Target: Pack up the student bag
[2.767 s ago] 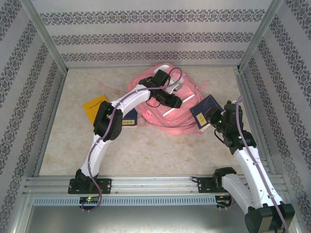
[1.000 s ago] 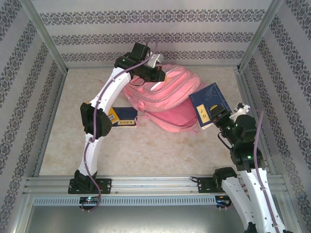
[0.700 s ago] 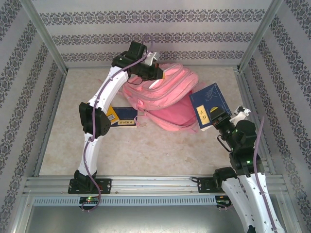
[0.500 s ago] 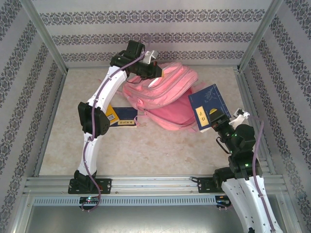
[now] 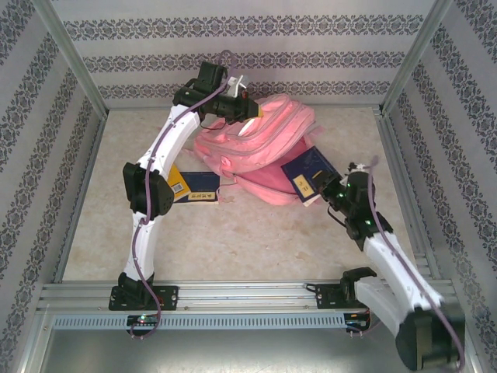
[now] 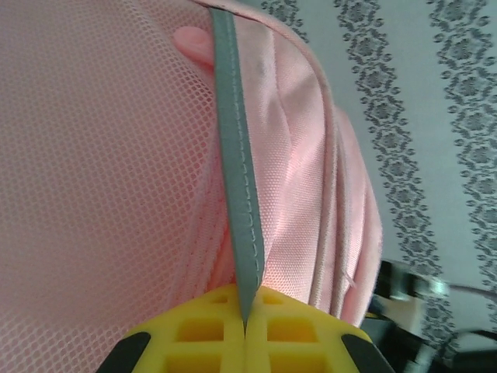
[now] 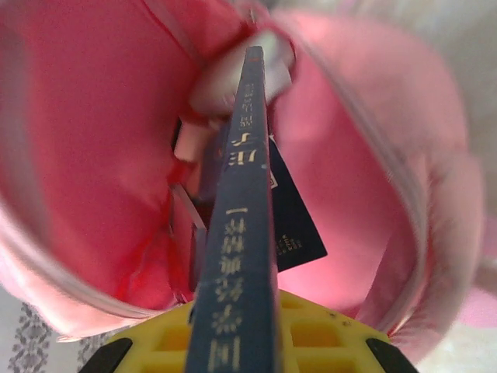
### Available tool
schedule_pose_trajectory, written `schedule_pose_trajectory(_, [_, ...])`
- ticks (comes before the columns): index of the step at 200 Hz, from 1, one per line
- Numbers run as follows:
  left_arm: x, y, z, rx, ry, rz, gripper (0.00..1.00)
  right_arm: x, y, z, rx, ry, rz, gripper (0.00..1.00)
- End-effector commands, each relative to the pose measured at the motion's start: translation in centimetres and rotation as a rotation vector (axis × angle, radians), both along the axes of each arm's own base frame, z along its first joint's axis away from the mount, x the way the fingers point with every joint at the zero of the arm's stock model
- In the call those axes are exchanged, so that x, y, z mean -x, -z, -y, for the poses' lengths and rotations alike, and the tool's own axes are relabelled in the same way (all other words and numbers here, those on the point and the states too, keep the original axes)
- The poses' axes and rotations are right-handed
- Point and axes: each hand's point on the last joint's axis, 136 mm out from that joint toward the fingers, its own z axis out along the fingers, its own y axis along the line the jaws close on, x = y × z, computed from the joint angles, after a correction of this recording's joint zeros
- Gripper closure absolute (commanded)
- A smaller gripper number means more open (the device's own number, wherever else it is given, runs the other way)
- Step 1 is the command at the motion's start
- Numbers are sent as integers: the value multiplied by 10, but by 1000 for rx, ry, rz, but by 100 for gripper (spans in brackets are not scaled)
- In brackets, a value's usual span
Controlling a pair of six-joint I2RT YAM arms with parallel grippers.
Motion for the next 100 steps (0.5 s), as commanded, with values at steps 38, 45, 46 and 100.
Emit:
schedule_pose_trajectory(38, [14,-78,-4,199,95,141,100,-53,-86,-62,-162,-228,311,100])
schedule_pose_trajectory(45, [14,-77,-5,198,94,141,100,-57,-89,-65,-158,-229,317,100])
schedule_pose_trajectory(46, [14,-77,-4,198,94,141,100,-58,-89,-66,-155,-230,317,100])
schedule_pose_trajectory(100, [9,-79,-6,217,85,137,100,-114,-65,-87,-230,-218,252,100])
